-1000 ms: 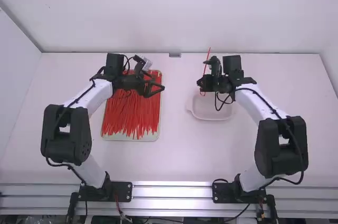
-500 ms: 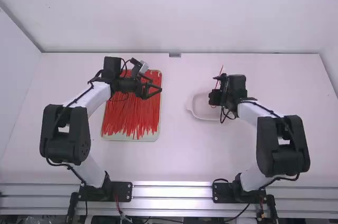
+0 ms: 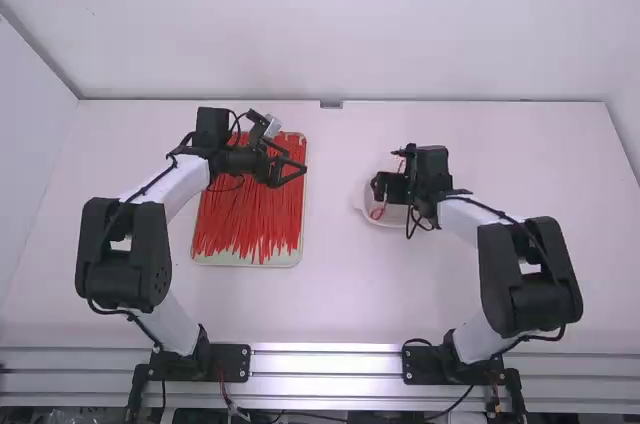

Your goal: Fasten the cable tie

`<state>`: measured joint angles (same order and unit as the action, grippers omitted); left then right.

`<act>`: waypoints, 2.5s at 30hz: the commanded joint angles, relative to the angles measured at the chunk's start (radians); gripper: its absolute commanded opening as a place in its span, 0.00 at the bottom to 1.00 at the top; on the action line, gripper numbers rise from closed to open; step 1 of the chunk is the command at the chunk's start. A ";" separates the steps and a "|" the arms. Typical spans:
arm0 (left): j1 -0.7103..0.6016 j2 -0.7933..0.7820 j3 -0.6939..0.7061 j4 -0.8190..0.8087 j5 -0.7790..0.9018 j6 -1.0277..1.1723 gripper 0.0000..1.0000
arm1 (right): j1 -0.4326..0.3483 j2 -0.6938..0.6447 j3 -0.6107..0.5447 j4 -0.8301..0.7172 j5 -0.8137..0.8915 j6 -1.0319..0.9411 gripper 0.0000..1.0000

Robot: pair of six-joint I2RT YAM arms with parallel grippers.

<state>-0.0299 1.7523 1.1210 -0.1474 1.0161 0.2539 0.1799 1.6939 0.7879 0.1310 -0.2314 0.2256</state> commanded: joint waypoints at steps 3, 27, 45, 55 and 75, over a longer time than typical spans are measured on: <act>0.005 -0.005 -0.010 -0.005 0.018 -0.003 0.99 | 0.003 -0.038 -0.008 -0.025 0.046 0.008 0.98; 0.029 -0.307 -0.010 -0.290 -0.241 -0.048 0.99 | 0.011 -0.465 -0.010 -0.331 0.075 -0.021 0.98; 0.030 -0.490 -0.186 -0.121 -0.416 -0.225 0.81 | -0.175 -0.651 -0.196 -0.149 0.231 -0.206 0.80; 0.030 -0.677 -0.373 0.066 -0.603 -0.254 0.63 | -0.180 -0.849 -0.394 -0.131 0.231 -0.226 0.60; 0.030 -1.142 -0.839 0.147 -1.016 -0.254 0.16 | -0.180 -1.302 -0.788 -0.131 0.231 -0.226 0.15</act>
<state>-0.0017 0.6437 0.3115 -0.0025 0.0540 -0.0006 -0.0029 0.4252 0.0097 0.0063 -0.0036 -0.0029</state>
